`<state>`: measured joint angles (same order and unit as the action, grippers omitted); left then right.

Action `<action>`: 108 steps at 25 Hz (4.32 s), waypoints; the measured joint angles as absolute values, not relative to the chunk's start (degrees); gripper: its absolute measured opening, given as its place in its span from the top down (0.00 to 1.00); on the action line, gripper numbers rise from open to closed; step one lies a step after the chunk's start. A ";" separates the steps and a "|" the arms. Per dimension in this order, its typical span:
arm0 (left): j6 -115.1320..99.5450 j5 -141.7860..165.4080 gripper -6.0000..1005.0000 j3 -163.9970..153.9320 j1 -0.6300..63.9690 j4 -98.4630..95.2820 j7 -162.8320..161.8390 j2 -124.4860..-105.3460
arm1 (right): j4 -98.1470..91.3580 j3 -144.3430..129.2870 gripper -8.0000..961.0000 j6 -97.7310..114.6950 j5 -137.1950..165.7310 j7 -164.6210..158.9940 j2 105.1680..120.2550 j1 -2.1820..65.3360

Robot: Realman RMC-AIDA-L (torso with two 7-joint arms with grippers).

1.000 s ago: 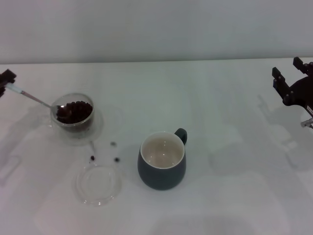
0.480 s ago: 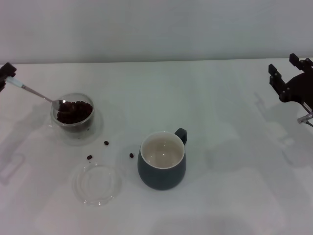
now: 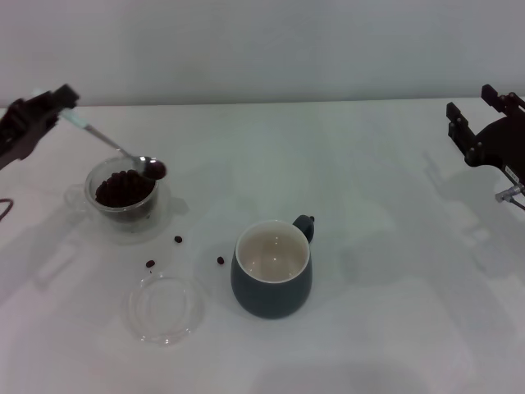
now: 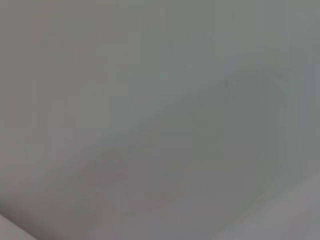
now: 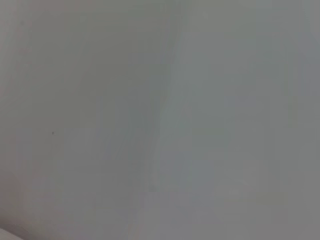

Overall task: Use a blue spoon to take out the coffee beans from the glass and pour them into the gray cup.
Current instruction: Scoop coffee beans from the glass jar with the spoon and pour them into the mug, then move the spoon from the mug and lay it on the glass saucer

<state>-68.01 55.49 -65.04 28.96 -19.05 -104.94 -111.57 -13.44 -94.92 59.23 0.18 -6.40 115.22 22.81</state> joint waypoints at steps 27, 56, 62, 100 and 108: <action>-70.31 66.49 0.87 -69.30 38.29 -18.54 -106.71 -114.51 | -13.45 -95.04 0.41 59.69 0.17 -6.60 115.40 22.59; -64.47 80.08 0.87 -72.23 38.81 -29.08 -103.98 -116.41 | -12.48 -95.28 0.41 59.78 0.17 -7.73 115.49 22.23; -64.41 80.12 0.87 -72.06 38.23 -31.29 -104.01 -116.45 | -12.48 -95.04 0.41 59.78 0.17 -7.73 115.49 22.24; -66.10 85.42 0.87 -57.12 25.29 -27.98 -94.37 -117.57 | -12.48 -95.07 0.41 59.69 0.17 -7.26 115.49 22.78; -65.95 86.20 0.87 -57.22 25.53 -28.41 -94.00 -118.19 | -12.52 -94.95 0.41 59.60 0.17 -7.37 115.49 22.59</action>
